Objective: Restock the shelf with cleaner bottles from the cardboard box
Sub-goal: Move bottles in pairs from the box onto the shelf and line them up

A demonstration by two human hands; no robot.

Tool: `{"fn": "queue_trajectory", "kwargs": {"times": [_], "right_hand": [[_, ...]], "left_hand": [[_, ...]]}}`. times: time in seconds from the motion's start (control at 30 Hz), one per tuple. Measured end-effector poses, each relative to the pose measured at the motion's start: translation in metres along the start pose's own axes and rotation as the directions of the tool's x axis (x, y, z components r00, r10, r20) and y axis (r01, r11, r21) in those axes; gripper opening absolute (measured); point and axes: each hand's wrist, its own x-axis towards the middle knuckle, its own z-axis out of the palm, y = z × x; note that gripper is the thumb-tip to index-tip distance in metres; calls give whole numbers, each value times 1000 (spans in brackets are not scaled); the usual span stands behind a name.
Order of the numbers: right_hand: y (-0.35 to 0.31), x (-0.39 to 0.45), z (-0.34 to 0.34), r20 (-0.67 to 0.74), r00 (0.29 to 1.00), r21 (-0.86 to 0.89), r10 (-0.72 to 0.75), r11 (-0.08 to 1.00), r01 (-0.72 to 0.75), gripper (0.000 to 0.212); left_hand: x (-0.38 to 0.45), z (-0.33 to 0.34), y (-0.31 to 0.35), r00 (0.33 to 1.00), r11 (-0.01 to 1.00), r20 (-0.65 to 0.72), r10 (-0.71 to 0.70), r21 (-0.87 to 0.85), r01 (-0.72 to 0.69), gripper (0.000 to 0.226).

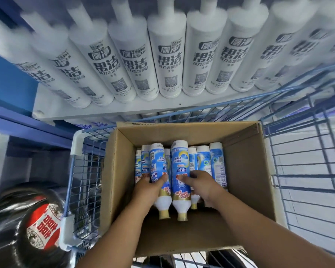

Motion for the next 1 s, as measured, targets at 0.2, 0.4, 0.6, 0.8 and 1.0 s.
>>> {"fn": "queue_trajectory", "kwargs": {"times": [0.2, 0.4, 0.6, 0.8, 1.0], "right_hand": [[-33, -67, -1, -28, 996, 11, -85, 996, 85, 39], [-65, -137, 10, -17, 981, 5, -194, 981, 194, 38], [-102, -197, 25, -18, 952, 13, -306, 952, 307, 37], [-149, -249, 45, -44, 905, 71, -423, 902, 426, 38], [-205, -299, 59, -99, 820, 113, -564, 812, 573, 34]], "left_hand": [[-74, -23, 32, 998, 997, 46, 51, -53, -49, 44], [-138, -54, 56, 982, 981, 81, 172, -106, -163, 48], [-193, -83, 85, 956, 941, 31, 290, -192, -279, 36], [-260, -113, 130, 888, 852, 13, 460, -289, -437, 24], [-315, -145, 179, 812, 762, -2, 583, -345, -548, 34]]}}
